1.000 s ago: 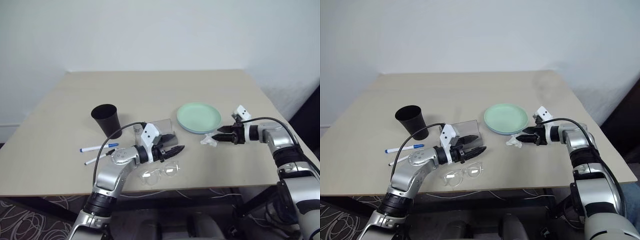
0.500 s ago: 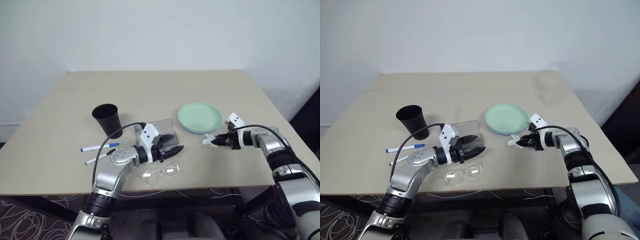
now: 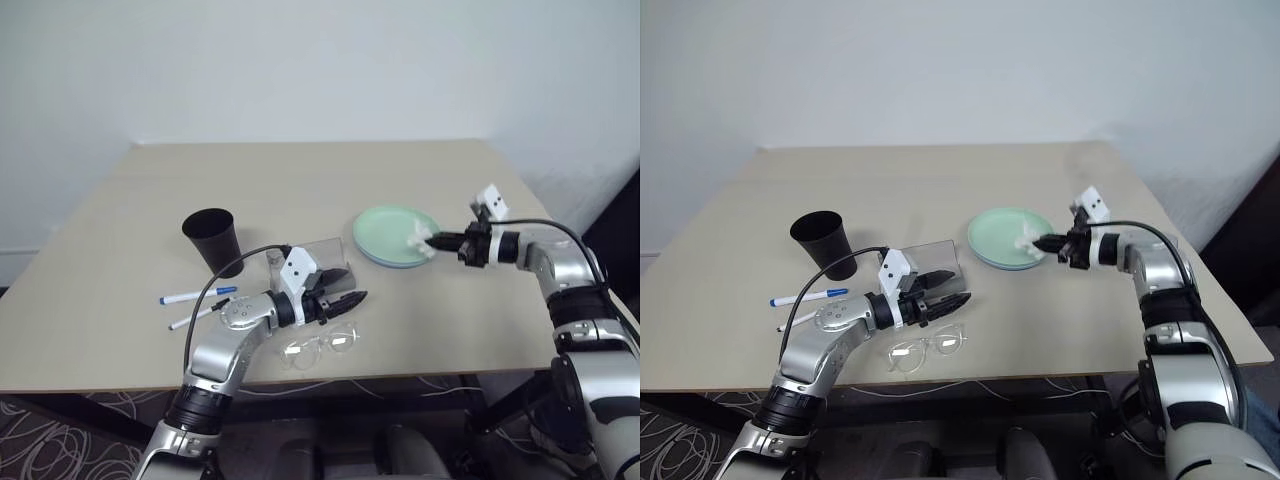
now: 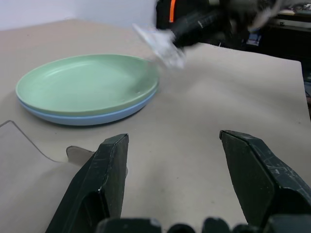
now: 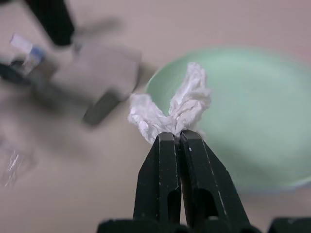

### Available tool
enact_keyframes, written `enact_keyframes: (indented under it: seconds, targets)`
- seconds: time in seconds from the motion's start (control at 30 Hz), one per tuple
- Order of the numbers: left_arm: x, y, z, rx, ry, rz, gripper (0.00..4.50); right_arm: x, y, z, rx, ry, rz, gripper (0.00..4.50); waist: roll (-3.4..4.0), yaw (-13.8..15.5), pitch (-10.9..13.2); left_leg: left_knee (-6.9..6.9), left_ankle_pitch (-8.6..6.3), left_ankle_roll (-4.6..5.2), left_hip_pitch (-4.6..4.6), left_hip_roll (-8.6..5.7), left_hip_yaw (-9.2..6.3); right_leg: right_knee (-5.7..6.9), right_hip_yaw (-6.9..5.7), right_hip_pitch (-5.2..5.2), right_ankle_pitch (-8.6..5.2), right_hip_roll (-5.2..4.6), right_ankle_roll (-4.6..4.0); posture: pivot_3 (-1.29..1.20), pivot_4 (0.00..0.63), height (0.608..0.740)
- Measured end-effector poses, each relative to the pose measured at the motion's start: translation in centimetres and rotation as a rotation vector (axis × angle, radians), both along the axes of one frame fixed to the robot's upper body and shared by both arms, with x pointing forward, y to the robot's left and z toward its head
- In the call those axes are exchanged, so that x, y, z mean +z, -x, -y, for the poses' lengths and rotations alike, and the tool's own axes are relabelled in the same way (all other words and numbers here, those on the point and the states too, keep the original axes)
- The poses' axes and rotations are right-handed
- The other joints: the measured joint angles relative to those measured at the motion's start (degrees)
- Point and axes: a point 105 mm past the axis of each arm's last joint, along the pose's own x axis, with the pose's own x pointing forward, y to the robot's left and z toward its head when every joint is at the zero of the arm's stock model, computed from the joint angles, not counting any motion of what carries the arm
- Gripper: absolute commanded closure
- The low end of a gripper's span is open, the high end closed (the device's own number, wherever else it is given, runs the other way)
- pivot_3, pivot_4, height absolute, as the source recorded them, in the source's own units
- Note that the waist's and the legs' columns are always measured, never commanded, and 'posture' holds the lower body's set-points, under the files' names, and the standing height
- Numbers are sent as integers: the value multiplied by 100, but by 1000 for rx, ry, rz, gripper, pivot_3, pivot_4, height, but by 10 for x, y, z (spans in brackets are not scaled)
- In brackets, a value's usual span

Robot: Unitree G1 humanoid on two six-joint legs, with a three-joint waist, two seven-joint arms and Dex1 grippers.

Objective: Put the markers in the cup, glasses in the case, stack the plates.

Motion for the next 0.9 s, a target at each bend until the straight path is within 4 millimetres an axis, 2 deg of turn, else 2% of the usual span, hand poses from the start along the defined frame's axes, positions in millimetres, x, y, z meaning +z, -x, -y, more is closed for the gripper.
enact_keyframes:
  seconds: [0.07,0.13,0.27,0.43,0.6,0.77,0.9]
  targets:
    - [0,0,0,0,0,0,1342,7,-15,-5,-68,-11,16,4452,0,-3,0,-2,0,0,2,1,-1,1,0,0,0,1,0,0,0,721]
    - [0,0,1,-1,2,1,1342,5,-24,-9,-113,1,21,4452,0,3,-1,-3,0,0,0,1,-3,1,-1,0,0,1,0,0,0,721]
    - [0,0,0,3,1,0,1342,-19,-35,-14,-211,32,-26,4452,0,22,0,-6,0,1,-10,-2,-2,-5,1,-3,1,-1,2,0,0,721]
    - [-1,-1,-2,12,-5,1,1342,-33,-36,-12,-246,52,-49,2782,0,25,-1,-5,-3,6,-11,-3,1,-9,6,-2,6,-2,11,0,0,721]
    - [-3,0,-5,22,-13,-6,1342,-24,-38,-13,-232,43,-25,1041,1,6,-1,-4,-3,6,-4,-2,-2,-2,5,0,6,0,11,0,0,721]
    - [-4,0,-10,20,-36,-2,1342,-21,-35,-12,-187,26,-2,1041,2,3,-1,-5,-3,6,-5,-2,-1,-3,5,-1,6,0,11,0,0,721]
    - [3,-3,-16,-9,-74,22,1342,-21,-21,-13,-82,-18,61,1041,1,11,-2,-5,-3,6,-6,-2,-4,-5,3,0,7,0,12,0,0,721]
